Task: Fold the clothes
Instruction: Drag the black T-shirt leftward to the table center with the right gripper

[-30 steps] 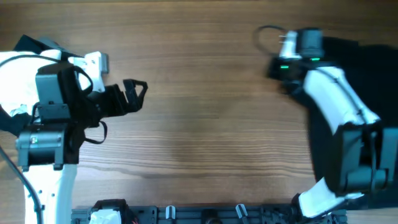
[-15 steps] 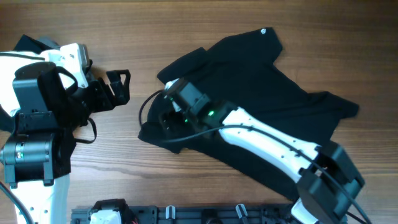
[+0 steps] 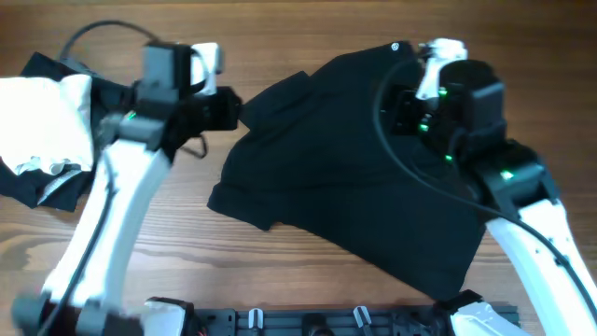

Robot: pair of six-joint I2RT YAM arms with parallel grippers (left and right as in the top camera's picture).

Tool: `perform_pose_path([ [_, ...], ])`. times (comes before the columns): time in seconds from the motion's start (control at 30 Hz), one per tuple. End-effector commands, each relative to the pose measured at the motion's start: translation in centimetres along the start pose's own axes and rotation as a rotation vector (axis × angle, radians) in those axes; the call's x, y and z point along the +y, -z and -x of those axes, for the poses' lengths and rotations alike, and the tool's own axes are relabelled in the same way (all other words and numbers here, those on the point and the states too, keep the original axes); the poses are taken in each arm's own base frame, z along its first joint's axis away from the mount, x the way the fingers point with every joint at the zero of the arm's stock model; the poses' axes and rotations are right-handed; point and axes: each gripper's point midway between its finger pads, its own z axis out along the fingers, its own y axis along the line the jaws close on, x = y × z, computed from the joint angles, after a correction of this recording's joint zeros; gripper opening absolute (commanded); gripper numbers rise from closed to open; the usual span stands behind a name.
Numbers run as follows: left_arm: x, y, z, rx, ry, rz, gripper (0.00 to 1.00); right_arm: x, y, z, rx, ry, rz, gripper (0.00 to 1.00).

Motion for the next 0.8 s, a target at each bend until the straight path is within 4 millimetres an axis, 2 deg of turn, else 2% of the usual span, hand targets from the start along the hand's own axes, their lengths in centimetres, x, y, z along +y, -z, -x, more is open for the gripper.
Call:
perform_pose_path([
  [0.0,0.1,-6.9,-0.3,0.064,-0.027,0.003,0.35,-1.3,0.4,-0.7,0.043,-0.049,-0.029,0.77],
  [0.1,-0.1,-11.8,-0.7,0.075,-0.116,-0.017,0.42,-2.0,-0.1,-2.2,0.11,-0.053,-0.061,0.78],
  [0.2,-0.1,-15.6,-1.1,0.071,-0.206,-0.022,0.57,-2.5,-0.6,-3.3,0.159,-0.075,-0.086,0.78],
  [0.27,0.6,-17.9,-1.2,0.056,-0.248,-0.003,0.61,-2.8,-0.9,-4.1,0.192,-0.073,-0.101,0.79],
  [0.37,1.9,-20.4,-1.3,0.039,-0.253,0.042,0.63,-3.2,-1.2,-4.9,0.231,-0.073,-0.12,0.8],
  [0.57,3.2,-23.4,-2.4,0.044,-0.251,0.06,0.67,-3.8,-2.1,-6.0,0.281,-0.073,-0.147,0.81],
  [0.6,3.3,-23.7,-2.7,0.049,-0.251,0.061,0.66,-3.9,-2.3,-6.2,0.288,-0.074,-0.15,0.82],
  [0.67,3.8,-24.4,-3.3,0.064,-0.248,0.074,0.58,-4.0,-2.7,-6.5,0.304,-0.074,-0.158,0.81],
  [0.77,5.8,-24.9,-4.0,0.084,-0.236,0.154,0.28,-4.4,-3.5,-7.0,0.328,-0.073,-0.175,0.82],
])
